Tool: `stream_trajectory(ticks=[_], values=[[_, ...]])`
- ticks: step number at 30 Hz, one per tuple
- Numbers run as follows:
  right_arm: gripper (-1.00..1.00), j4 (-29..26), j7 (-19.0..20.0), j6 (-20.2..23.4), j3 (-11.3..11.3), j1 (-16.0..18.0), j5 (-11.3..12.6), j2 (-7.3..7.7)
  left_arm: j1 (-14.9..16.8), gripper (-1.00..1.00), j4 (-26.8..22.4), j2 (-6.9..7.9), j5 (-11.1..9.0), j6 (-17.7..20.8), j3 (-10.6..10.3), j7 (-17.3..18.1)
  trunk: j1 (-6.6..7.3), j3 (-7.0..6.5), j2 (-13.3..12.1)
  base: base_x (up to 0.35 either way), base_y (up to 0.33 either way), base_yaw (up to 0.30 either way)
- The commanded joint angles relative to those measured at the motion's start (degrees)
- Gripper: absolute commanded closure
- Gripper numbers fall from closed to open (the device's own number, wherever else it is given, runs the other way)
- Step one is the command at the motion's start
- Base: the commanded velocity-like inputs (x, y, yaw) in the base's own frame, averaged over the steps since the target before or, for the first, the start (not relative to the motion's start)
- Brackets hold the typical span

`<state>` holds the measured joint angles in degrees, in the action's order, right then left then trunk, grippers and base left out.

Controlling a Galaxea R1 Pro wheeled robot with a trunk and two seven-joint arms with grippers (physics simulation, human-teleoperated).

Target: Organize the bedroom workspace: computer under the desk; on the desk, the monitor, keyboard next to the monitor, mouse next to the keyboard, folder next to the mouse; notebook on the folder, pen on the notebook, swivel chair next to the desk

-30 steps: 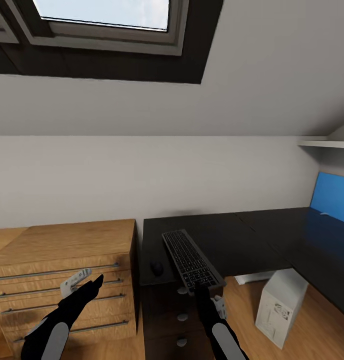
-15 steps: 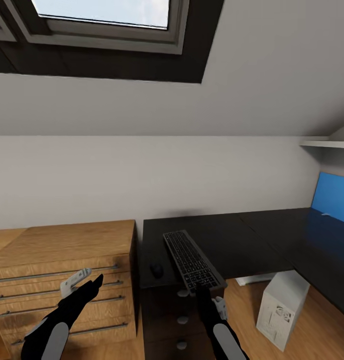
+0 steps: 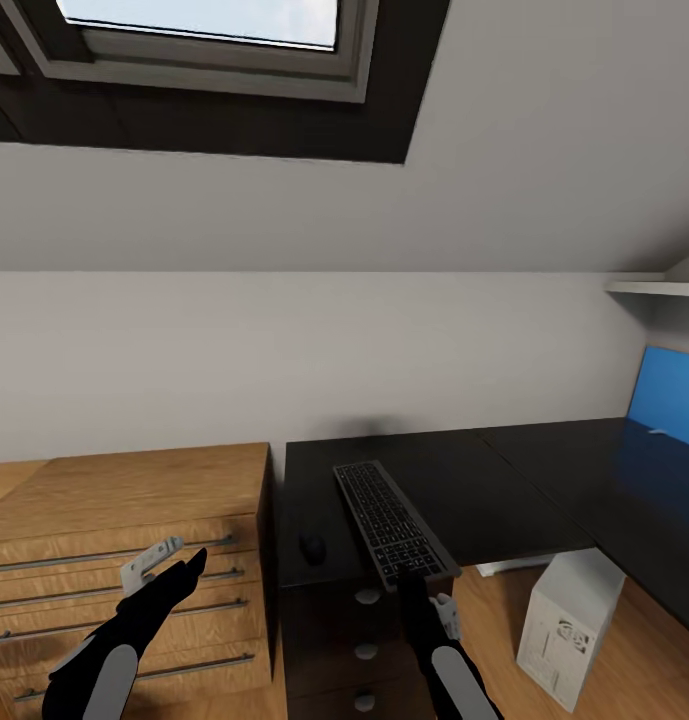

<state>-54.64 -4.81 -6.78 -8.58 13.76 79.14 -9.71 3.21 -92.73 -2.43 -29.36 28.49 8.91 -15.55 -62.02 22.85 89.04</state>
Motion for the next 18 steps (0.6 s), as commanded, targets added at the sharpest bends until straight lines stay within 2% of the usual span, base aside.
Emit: stream_trajectory(ticks=[1,7,8,18], values=[[1.0,-0.1,-0.2,-0.4,-0.2,0.0,0.6,0.04,0.0,-1.0,-0.1,-0.04,-0.6,0.2,0.1,-0.4,0.0,0.07,0.0,0.0,0.0,0.0],[1.0,0.0,-0.3,-0.4,-0.2,0.0,0.6,0.04,0.0,-1.0,-0.1,-0.04,-0.6,0.2,0.1,-0.4,0.0,0.07,0.0,0.0,0.0,0.0],[-1.0,-0.1,-0.3,-0.4,-0.2,0.0,0.6,0.04,0.0,-1.0,-0.1,-0.04,-0.6,0.2,0.1,-0.4,0.0,0.07,0.0,0.0,0.0,0.0],[-1.0,-0.1,-0.4,-0.4,-0.2,0.0,0.6,0.03,0.0,-1.0,-0.1,-0.04,-0.6,0.2,0.1,-0.4,0.0,0.07,0.0,0.0,0.0,0.0]])
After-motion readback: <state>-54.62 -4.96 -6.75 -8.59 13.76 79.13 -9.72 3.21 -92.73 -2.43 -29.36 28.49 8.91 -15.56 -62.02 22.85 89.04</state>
